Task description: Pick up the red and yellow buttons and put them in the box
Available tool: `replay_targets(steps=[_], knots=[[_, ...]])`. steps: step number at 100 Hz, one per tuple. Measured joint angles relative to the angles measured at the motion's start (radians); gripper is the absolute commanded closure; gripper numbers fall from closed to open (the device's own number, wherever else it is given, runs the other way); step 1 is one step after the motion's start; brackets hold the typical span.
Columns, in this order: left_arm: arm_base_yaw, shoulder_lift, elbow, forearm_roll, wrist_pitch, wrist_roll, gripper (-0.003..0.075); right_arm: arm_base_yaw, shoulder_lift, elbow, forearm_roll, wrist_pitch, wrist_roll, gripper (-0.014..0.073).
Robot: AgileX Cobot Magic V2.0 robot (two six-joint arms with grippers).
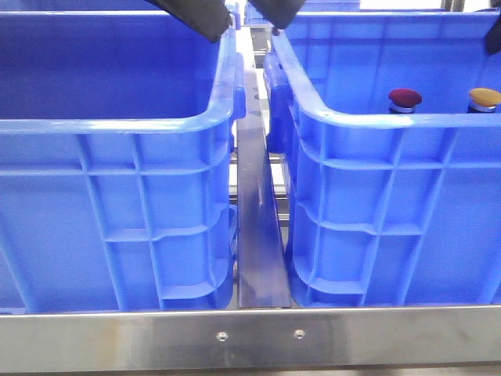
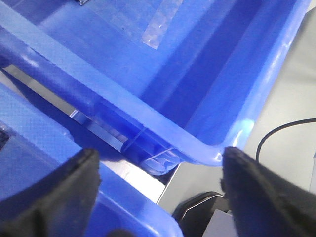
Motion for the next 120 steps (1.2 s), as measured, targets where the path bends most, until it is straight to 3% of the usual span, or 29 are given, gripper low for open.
replay_targets(steps=[8,24,28,71,120], knots=[[0.000,0.000,0.000,0.000,-0.005,-0.013,0.0463,0.000,-0.090,0.052,0.000,0.000,-0.002,0.0344],[0.000,-0.002,0.000,0.000,-0.059,-0.048,0.0694,0.000,-0.251,0.165,0.000,0.000,-0.004,0.0702],[0.004,-0.004,0.000,-0.001,-0.077,-0.055,0.0742,0.000,-0.286,0.196,0.000,0.000,-0.004,0.0689],[0.243,-0.126,0.065,0.014,-0.168,-0.069,0.0741,0.000,-0.677,0.399,-0.003,0.008,-0.004,0.0687],[0.453,-0.533,0.434,0.017,-0.415,-0.069,0.0741,0.026,-0.824,0.453,-0.006,0.046,-0.006,0.0687]])
